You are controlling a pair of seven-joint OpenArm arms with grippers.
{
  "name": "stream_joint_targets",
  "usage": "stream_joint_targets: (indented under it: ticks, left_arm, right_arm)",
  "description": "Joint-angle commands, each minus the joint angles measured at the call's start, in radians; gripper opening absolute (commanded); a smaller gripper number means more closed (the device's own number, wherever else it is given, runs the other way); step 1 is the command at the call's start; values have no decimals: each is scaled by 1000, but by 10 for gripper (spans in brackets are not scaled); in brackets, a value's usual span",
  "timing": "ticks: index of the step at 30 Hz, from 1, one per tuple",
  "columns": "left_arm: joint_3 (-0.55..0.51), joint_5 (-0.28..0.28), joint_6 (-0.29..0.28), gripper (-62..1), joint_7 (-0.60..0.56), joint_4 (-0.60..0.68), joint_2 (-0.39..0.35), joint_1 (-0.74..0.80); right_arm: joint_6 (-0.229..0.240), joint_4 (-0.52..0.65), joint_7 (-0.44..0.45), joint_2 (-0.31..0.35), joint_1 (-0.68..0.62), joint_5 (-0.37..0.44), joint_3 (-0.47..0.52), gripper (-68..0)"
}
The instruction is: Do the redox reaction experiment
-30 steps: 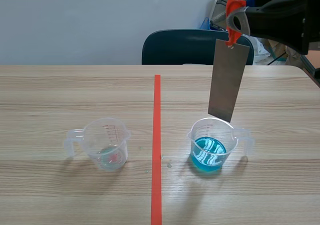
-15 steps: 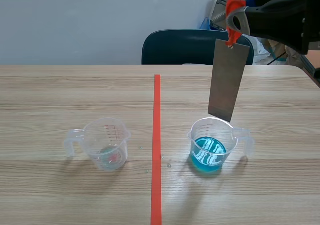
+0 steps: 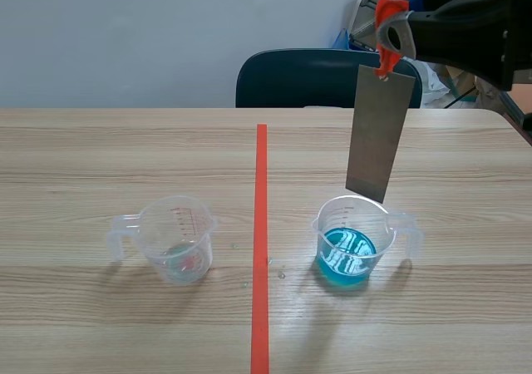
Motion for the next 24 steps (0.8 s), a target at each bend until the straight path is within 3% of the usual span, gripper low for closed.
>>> stream_joint_targets:
  ticks: [1, 4, 5, 11, 16, 24]
  left_arm:
    - [-1, -1, -8, -411, -21, 9, -27, 8]
    - [-1, -1, 2, -561, -55, 9, -73, 7]
    - [-1, -1, 5, -581, -78, 9, -91, 0]
    - [1, -4, -17, -580, -108, 9, -180, -161]
    - [18, -9, -63, -580, -67, 9, -201, -372]
    - [233, -8, -64, -580, 128, 9, -200, -695]
  right_arm:
    - [6, 16, 11, 5, 1, 11, 10, -669]
    - [6, 16, 11, 5, 1, 11, 10, -669]
    - [6, 16, 11, 5, 1, 11, 10, -669]
    - [6, 16, 11, 5, 1, 11, 10, -669]
    - [6, 16, 11, 5, 1, 11, 10, -669]
    - [6, 16, 11, 5, 1, 11, 10, -669]
